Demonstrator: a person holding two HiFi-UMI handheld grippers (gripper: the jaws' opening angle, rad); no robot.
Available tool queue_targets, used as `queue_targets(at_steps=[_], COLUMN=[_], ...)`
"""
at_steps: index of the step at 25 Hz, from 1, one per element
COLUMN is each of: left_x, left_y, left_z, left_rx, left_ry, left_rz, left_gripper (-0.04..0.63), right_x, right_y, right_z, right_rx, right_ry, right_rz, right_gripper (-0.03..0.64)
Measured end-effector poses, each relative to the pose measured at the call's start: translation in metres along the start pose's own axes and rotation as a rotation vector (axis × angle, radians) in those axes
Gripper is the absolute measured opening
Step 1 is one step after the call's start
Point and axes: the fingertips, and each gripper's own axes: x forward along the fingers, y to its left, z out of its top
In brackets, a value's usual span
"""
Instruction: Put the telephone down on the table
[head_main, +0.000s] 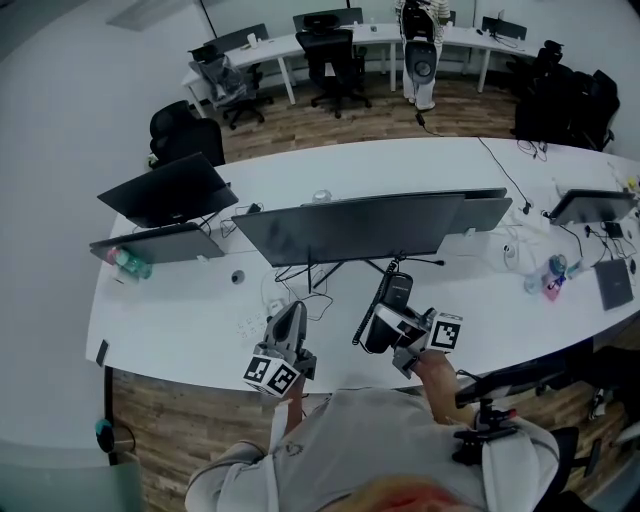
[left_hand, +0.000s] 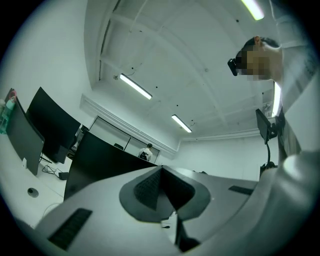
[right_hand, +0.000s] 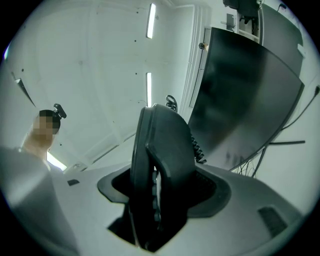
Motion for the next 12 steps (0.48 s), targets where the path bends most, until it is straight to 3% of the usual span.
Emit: queue_targets(at_steps=[4,12], left_x=[-0.004,-0.008], left_y=[0.011,0.036], left_z=[0.002,0.006], left_rx=[0.003,0.000], left_ry=[-0.005,-0.015], left_rz=[0.013,0.073], left_gripper=[0.011,0.011], right_x=[0.016,0.029], right_y=[-0.001,-0.001], right_z=[-0.006,0.001], right_rx=[0.040,-0.029], right_ry=[0.007,0.036], right_rz=[0.019,-0.007], right_gripper=[0.299,0.299])
